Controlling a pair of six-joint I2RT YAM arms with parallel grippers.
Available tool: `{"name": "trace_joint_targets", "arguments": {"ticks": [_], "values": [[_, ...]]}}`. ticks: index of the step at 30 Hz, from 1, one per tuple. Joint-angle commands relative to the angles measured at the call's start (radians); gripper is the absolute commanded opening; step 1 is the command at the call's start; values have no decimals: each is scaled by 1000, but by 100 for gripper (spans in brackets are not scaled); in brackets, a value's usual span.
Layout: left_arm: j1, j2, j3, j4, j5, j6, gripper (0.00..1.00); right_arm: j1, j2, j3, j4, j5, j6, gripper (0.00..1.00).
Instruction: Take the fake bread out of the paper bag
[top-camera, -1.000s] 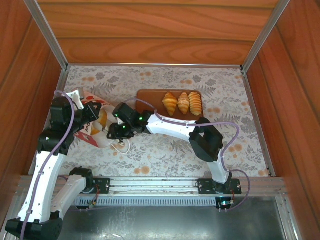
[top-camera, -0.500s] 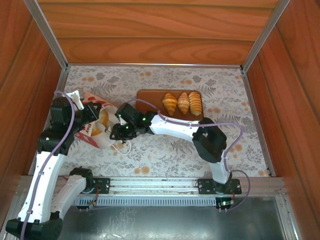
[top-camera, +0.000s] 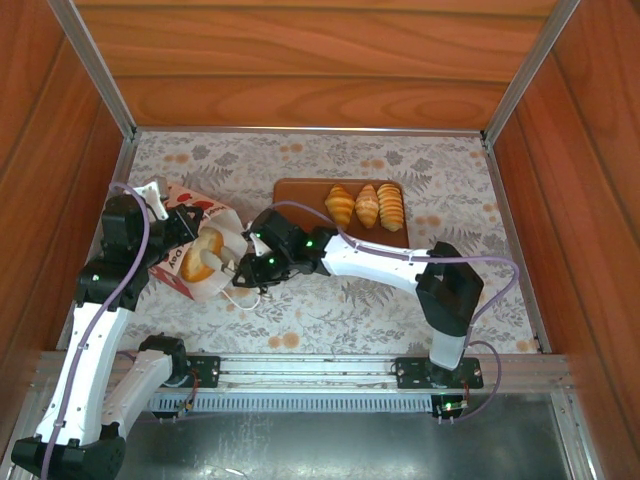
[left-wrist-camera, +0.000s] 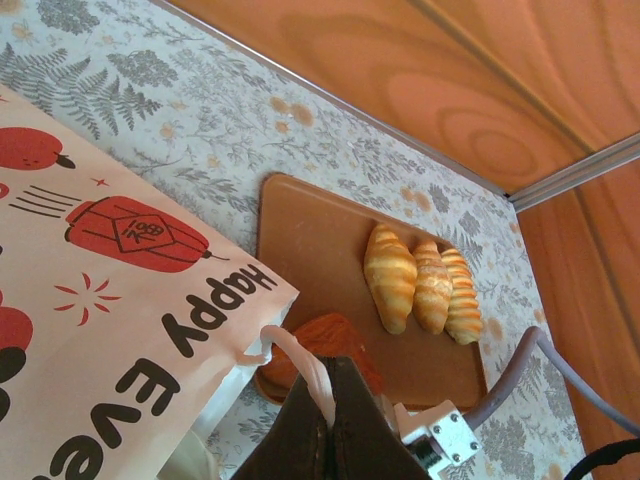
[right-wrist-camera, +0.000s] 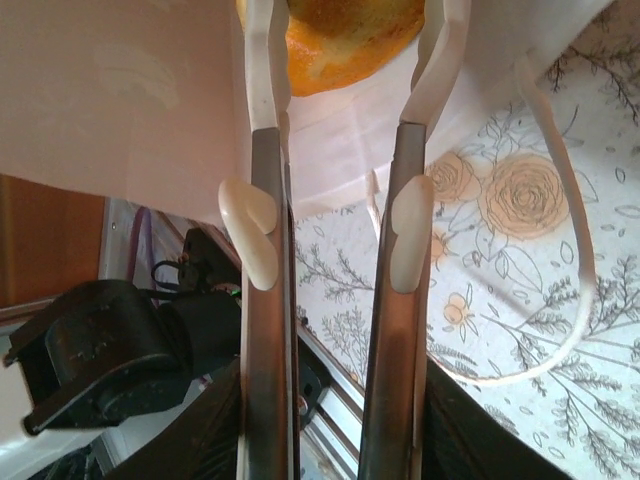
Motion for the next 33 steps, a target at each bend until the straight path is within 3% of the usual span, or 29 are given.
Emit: {"name": "trace_joint_targets", "arguments": {"ticks": [1,9,19,29,33], "values": [[-5,1,-3,8,-1,-11,0,-5,-50,-12,56,-58,-33,28],[-4,1,-4,9,1,-15,0,-5,-119,-54,62,-121,-64,25],[-5,12,-4,10,-2,-16,0,-9,-220,-117,20,-87,-87,25],[-5,22,-3,15,20,-22,0,-16,10,90,-161,11,-122,29],[-5,26,-1,16,30,-20,0,-15,61,158,-220,16,-136,37]]}}
